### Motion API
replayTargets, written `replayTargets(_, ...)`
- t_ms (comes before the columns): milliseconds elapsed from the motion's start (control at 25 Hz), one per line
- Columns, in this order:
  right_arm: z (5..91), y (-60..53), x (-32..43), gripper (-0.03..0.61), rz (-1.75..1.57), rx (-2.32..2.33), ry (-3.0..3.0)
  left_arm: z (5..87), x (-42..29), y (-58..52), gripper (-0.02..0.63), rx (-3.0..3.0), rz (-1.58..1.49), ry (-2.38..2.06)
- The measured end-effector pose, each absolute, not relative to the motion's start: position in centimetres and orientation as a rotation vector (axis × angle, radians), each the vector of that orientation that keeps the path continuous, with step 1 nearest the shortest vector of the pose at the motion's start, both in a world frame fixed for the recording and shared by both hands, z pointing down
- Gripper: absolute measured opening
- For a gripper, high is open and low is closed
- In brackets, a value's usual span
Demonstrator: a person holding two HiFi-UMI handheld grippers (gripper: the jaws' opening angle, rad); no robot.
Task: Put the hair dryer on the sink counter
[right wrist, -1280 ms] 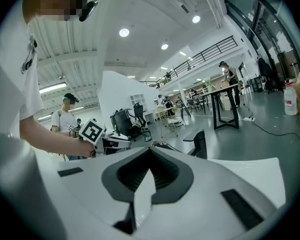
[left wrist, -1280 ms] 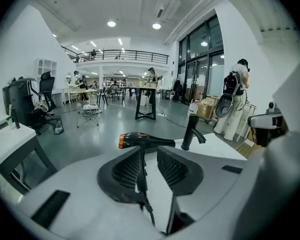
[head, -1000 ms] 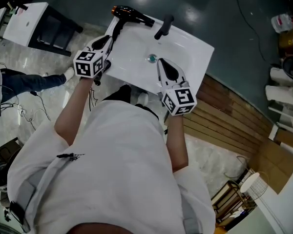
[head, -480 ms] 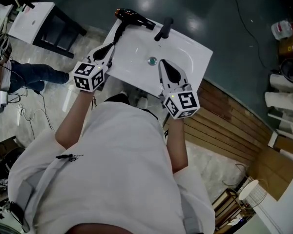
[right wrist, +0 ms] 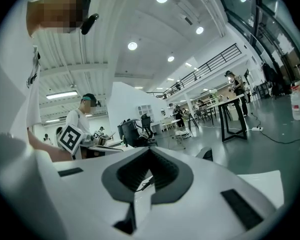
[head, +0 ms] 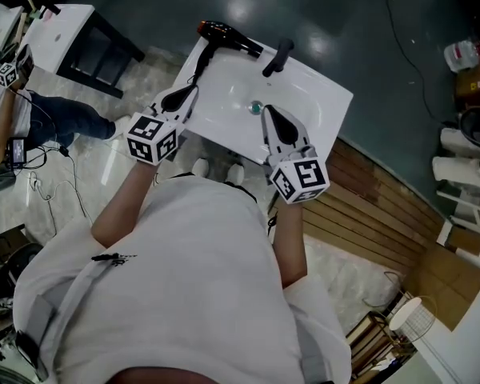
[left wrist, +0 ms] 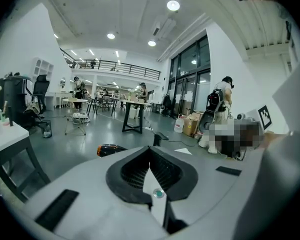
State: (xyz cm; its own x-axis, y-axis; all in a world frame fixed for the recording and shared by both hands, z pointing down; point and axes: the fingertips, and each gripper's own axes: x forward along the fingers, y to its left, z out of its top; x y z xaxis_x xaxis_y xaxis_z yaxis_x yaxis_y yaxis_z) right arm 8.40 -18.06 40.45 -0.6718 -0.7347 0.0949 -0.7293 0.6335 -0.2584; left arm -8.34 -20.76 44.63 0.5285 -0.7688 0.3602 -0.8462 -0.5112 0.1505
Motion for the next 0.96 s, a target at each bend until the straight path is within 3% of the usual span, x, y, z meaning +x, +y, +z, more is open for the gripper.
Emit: replayTargets(960,40.8,-18.0,3.2,0.006,-0.427,-1.342,2.846,45.1,-13.1,-21.5,0.005,2.477,0.326,-1.260)
